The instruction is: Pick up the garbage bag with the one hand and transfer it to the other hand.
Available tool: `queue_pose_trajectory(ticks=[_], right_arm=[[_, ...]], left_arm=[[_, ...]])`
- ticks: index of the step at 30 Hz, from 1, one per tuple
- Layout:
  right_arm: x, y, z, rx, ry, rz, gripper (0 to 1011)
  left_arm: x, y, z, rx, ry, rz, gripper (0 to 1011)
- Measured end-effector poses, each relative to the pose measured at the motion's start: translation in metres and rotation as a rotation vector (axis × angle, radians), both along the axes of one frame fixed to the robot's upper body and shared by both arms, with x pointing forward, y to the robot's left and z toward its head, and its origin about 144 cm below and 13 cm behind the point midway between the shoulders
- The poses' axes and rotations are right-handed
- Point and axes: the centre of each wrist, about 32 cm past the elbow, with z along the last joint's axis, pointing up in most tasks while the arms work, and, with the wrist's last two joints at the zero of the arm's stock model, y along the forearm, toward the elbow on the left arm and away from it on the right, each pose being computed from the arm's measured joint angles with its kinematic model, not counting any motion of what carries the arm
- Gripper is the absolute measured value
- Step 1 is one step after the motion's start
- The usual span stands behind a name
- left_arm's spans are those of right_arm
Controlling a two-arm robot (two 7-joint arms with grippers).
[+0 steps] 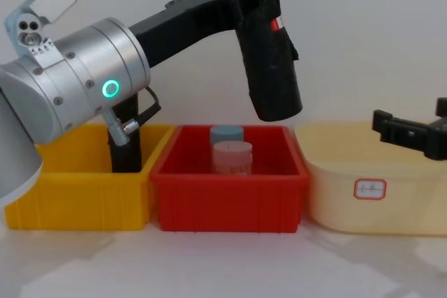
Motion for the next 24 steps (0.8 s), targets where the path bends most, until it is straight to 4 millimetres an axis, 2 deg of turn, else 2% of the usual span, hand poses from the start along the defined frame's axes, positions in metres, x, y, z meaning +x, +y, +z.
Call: queue_pose_trajectory(ticks=[10, 24], right_arm=[[0.009, 0.0, 0.01, -0.061, -0.045, 0.13, 999], [0.036, 0.004, 0.025, -0.129, -0.106, 0.296, 1000]], left_arm=[[0.001, -0.001, -0.001, -0.002, 0.003, -0.003, 368], [0.001, -0.002, -0.001, -0.003, 0.005, -0.006, 368]])
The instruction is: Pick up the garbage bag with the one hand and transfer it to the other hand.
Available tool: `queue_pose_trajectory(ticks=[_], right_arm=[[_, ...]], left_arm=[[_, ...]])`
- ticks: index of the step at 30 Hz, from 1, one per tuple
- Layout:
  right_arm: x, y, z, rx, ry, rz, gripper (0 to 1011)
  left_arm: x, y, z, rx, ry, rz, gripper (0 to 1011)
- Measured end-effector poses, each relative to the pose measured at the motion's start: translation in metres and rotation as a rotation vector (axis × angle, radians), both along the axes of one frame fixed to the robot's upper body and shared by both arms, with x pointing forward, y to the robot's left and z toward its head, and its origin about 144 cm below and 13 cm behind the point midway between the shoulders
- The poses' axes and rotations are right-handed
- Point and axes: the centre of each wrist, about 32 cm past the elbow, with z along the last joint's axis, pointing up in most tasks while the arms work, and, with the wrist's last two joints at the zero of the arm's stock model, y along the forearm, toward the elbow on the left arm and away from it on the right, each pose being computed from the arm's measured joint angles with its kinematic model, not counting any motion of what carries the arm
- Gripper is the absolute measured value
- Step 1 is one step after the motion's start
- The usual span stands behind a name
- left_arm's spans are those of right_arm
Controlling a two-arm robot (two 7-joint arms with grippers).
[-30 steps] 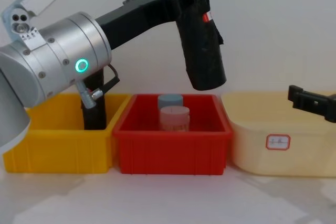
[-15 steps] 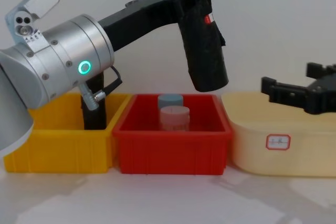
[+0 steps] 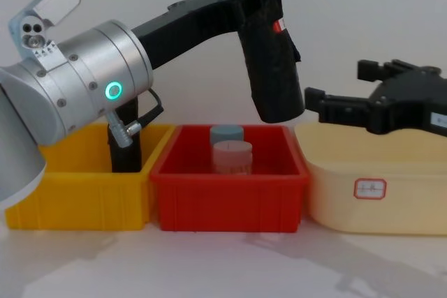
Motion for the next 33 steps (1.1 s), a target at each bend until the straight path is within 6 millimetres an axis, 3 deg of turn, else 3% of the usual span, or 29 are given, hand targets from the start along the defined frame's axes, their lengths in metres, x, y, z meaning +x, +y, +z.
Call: queue_pose_trajectory(ticks=[33], right_arm=[[0.037, 0.019, 0.009, -0.028, -0.04, 0.12, 1000]], left_arm=[[0.0, 0.0, 0.0, -0.001, 0.001, 0.0, 368]])
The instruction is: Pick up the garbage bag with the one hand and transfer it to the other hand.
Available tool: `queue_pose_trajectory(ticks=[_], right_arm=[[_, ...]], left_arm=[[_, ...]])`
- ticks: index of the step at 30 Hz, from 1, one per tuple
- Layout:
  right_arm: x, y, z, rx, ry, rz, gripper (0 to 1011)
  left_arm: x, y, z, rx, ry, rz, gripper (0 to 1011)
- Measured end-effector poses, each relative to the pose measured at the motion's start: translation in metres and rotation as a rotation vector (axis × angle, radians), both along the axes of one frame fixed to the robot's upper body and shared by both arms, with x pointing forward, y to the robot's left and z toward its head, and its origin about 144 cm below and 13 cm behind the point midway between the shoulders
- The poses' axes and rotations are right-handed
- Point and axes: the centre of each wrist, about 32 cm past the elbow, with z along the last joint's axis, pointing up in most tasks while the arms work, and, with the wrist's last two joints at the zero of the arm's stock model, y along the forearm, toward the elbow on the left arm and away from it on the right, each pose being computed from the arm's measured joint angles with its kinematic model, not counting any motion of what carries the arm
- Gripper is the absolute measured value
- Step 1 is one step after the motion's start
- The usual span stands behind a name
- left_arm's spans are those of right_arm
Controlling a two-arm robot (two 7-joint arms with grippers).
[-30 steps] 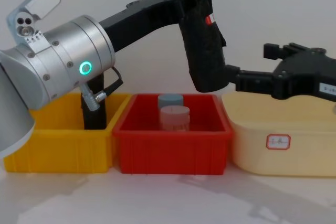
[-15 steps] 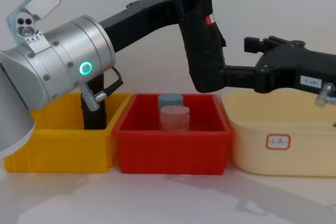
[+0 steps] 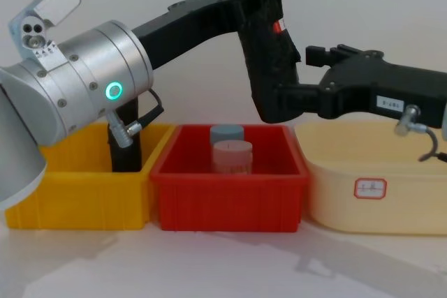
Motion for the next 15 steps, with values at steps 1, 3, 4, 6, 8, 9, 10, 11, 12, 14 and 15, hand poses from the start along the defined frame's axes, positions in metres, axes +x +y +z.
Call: queue_pose_trajectory(ticks=[1, 3, 4, 6, 8, 9, 10, 11, 12, 14, 15], right_arm=[[0.001, 0.001, 0.0, 0.001, -0.001, 0.001, 1000], [0.003, 0.002, 0.0, 0.002, -0.002, 0.001, 999], [0.003, 0.003, 0.0, 0.002, -0.002, 0.002, 1000], [0.006, 0.004, 0.0, 0.003, -0.004, 0.002, 999], [0.007, 0.005, 0.0, 0.004, -0.005, 0.002, 999], [0.009, 0.006, 0.0, 0.004, -0.006, 0.001, 999], [0.009, 0.007, 0.0, 0.004, -0.006, 0.001, 1000], [0.011, 0.008, -0.001, 0.004, -0.006, 0.0, 1000], [0.011, 0.008, -0.001, 0.004, -0.006, -0.001, 1000], [0.012, 0.009, -0.001, 0.003, -0.006, -0.001, 999], [0.013, 0.01, -0.001, 0.003, -0.006, -0.002, 999]], left_arm=[[0.0, 0.0, 0.0, 0.0, 0.0, 0.0, 368], [0.0, 0.0, 0.0, 0.0, 0.0, 0.0, 368], [0.0, 0.0, 0.0, 0.0, 0.0, 0.0, 368], [0.0, 0.0, 0.0, 0.0, 0.0, 0.0, 368], [0.0, 0.0, 0.0, 0.0, 0.0, 0.0, 368], [0.0, 0.0, 0.0, 0.0, 0.0, 0.0, 368], [0.0, 0.0, 0.0, 0.0, 0.0, 0.0, 368], [0.0, 0.0, 0.0, 0.0, 0.0, 0.0, 368], [0.0, 0.0, 0.0, 0.0, 0.0, 0.0, 367], [0.0, 0.0, 0.0, 0.0, 0.0, 0.0, 368], [0.0, 0.0, 0.0, 0.0, 0.0, 0.0, 368]])
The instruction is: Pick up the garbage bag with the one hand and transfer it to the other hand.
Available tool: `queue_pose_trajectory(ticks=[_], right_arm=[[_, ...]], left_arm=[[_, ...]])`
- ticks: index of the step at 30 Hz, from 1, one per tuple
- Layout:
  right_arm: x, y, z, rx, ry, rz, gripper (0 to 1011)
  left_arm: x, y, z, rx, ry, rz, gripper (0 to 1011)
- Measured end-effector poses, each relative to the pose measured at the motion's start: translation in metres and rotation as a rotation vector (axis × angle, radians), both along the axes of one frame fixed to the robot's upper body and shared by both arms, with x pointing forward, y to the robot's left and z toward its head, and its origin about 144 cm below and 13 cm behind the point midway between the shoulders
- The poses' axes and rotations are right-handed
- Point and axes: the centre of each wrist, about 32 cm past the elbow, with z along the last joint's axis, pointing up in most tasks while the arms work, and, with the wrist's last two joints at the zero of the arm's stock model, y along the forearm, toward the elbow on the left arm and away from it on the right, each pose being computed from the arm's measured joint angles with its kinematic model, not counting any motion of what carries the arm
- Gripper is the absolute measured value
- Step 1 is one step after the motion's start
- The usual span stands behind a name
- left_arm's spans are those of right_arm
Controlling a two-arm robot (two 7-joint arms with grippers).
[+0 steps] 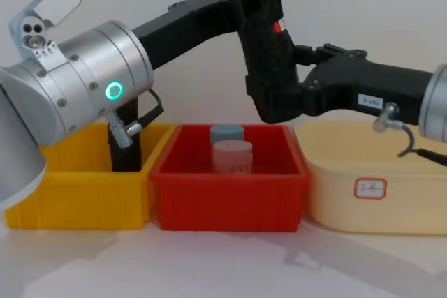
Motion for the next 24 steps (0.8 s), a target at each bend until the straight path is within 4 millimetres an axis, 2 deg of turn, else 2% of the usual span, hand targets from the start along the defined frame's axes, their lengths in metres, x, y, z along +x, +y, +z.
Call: queue_pose_trajectory(ticks=[15, 24], right_arm=[[0.011, 0.014, -0.001, -0.037, 0.039, -0.013, 998], [0.014, 0.019, -0.001, -0.06, 0.051, -0.024, 791]], left_arm=[[0.0, 0.0, 0.0, 0.0, 0.0, 0.0, 368], [0.0, 0.0, 0.0, 0.0, 0.0, 0.0, 367]])
